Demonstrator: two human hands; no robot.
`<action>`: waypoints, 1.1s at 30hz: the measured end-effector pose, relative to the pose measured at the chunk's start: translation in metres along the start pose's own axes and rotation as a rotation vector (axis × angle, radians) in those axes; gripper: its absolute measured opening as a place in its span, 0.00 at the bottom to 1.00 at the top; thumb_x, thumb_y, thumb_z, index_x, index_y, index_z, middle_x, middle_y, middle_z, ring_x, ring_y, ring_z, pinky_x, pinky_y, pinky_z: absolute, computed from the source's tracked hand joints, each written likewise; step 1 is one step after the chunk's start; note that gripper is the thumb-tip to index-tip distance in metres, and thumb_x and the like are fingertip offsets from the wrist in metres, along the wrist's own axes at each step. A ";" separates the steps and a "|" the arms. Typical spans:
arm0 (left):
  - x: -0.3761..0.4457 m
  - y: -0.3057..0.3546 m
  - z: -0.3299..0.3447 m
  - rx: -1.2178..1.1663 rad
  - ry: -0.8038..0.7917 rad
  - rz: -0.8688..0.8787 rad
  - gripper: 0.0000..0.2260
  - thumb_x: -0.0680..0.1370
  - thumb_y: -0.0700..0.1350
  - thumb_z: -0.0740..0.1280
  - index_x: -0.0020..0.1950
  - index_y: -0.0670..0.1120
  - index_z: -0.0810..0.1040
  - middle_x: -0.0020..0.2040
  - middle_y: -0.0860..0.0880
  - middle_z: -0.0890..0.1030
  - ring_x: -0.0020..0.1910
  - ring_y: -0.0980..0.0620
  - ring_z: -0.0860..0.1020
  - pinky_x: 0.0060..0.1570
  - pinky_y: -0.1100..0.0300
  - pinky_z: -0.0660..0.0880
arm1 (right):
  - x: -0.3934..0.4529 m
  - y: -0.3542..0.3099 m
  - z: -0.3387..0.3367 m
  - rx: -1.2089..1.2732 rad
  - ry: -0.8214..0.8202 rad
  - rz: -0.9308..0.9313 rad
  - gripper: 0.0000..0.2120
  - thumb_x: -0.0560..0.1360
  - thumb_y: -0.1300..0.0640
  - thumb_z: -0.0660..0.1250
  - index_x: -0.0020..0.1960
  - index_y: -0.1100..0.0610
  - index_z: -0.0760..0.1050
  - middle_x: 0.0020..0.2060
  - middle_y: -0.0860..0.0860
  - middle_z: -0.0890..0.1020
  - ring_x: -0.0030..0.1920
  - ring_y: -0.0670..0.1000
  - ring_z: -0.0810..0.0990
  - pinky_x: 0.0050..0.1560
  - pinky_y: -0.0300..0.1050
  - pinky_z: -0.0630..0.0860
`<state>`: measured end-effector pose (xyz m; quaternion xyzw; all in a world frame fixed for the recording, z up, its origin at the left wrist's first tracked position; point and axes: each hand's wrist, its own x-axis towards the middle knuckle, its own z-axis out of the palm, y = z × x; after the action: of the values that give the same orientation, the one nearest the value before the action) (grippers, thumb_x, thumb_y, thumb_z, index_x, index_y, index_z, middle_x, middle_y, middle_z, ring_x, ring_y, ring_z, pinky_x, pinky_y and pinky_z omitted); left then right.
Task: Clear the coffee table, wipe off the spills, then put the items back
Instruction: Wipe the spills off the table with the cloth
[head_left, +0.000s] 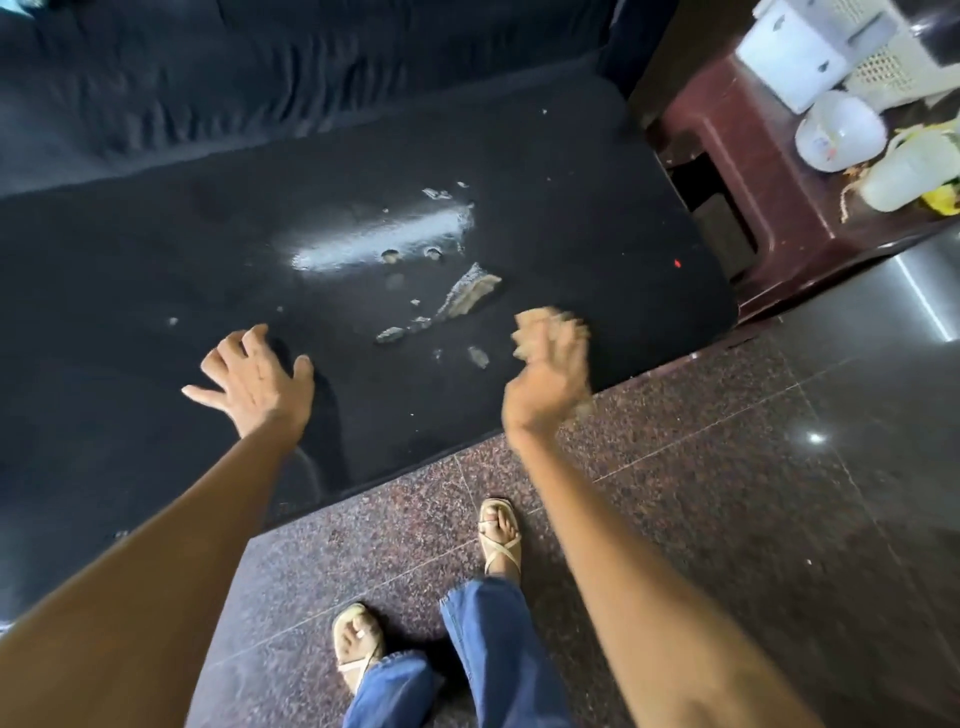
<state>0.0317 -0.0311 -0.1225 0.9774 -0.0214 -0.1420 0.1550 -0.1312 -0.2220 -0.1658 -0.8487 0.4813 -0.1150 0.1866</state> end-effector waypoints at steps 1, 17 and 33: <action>0.002 -0.011 -0.008 0.001 0.003 -0.016 0.23 0.76 0.47 0.65 0.70 0.45 0.67 0.70 0.42 0.65 0.72 0.40 0.57 0.70 0.32 0.44 | -0.025 -0.028 0.010 0.006 -0.019 -0.065 0.31 0.62 0.68 0.68 0.64 0.52 0.73 0.67 0.55 0.71 0.68 0.58 0.66 0.68 0.55 0.64; 0.016 -0.070 -0.059 0.020 0.014 -0.030 0.19 0.77 0.46 0.65 0.67 0.44 0.71 0.68 0.43 0.67 0.71 0.40 0.58 0.70 0.33 0.47 | -0.019 0.002 -0.004 -0.142 -0.215 -0.624 0.24 0.73 0.68 0.64 0.65 0.50 0.73 0.70 0.51 0.68 0.70 0.54 0.66 0.69 0.52 0.67; 0.046 -0.167 -0.074 -0.062 0.063 -0.133 0.18 0.78 0.47 0.63 0.66 0.41 0.71 0.68 0.41 0.67 0.69 0.39 0.60 0.65 0.44 0.64 | -0.144 -0.161 0.072 -0.083 -0.043 -0.035 0.30 0.68 0.68 0.49 0.68 0.54 0.67 0.67 0.57 0.71 0.64 0.59 0.70 0.59 0.59 0.70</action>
<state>0.0962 0.1456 -0.1191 0.9754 0.0528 -0.1218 0.1760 -0.0530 -0.0083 -0.1641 -0.8663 0.4665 -0.0799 0.1597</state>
